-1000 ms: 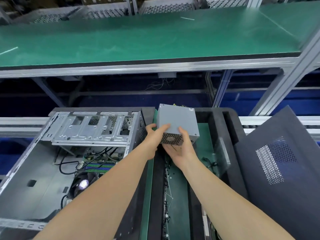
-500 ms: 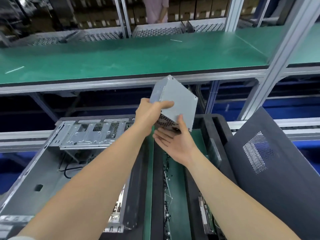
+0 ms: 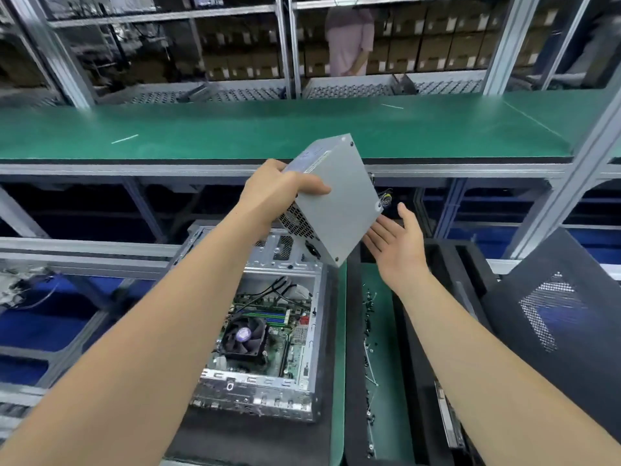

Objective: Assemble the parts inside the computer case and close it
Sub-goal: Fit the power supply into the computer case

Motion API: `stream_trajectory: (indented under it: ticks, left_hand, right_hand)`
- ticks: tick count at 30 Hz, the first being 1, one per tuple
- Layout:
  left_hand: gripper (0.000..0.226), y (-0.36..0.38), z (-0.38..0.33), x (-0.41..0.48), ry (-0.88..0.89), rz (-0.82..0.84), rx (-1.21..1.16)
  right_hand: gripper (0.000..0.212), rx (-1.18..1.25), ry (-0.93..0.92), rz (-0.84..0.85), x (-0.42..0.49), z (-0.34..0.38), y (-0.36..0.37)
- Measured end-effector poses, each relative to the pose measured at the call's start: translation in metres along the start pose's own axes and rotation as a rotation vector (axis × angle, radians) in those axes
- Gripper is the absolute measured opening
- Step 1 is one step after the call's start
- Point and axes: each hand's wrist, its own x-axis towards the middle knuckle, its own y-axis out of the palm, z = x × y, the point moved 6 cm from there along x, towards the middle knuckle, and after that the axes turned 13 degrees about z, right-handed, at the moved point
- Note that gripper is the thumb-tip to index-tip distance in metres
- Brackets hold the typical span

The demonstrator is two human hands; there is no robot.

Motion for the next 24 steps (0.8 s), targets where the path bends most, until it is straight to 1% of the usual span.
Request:
stream_trajectory:
  ticks: [5, 7, 9, 12, 13, 15, 17, 18, 21, 22, 24]
  left_hand:
    - [0.081, -0.053, 0.02, -0.042, 0.027, -0.034, 0.089]
    - [0.077, -0.075, 0.029, -0.057, 0.031, -0.026, 0.119]
    - [0.071, -0.097, 0.039, -0.069, 0.046, -0.022, 0.144]
    - [0.084, -0.13, 0.057, -0.089, 0.047, -0.038, 0.202]
    - [0.086, -0.14, 0.063, -0.095, 0.047, -0.048, 0.216]
    - [0.08, -0.158, 0.075, -0.107, 0.04, -0.072, 0.223]
    - [0.075, -0.174, 0.087, -0.116, 0.025, -0.094, 0.241]
    - [0.077, -0.181, 0.093, -0.119, 0.013, -0.111, 0.249]
    - [0.094, -0.197, 0.11, -0.128, -0.033, -0.174, 0.295]
    - [0.097, -0.201, 0.115, -0.13, -0.042, -0.197, 0.32]
    - [0.1, -0.203, 0.125, -0.135, -0.058, -0.234, 0.365]
  right_hand:
    - [0.059, 0.12, 0.102, 0.11, -0.002, -0.025, 0.061]
    - [0.06, 0.172, 0.155, 0.128, -0.004, -0.043, 0.08]
    - [0.057, 0.216, 0.185, 0.142, -0.004, -0.06, 0.097]
    - [0.044, 0.221, 0.195, 0.155, -0.008, -0.083, 0.126]
    - [0.037, 0.194, 0.203, 0.16, -0.01, -0.091, 0.135]
    - [0.022, 0.146, 0.216, 0.168, -0.013, -0.106, 0.149]
    - [0.013, 0.083, 0.223, 0.182, -0.017, -0.119, 0.161]
    - [0.013, 0.041, 0.229, 0.194, -0.021, -0.124, 0.168]
    - [0.014, -0.131, 0.222, 0.217, -0.031, -0.14, 0.186]
    - [0.017, -0.205, 0.214, 0.216, -0.034, -0.145, 0.193]
    - [0.013, -0.352, 0.211, 0.196, -0.041, -0.155, 0.204]
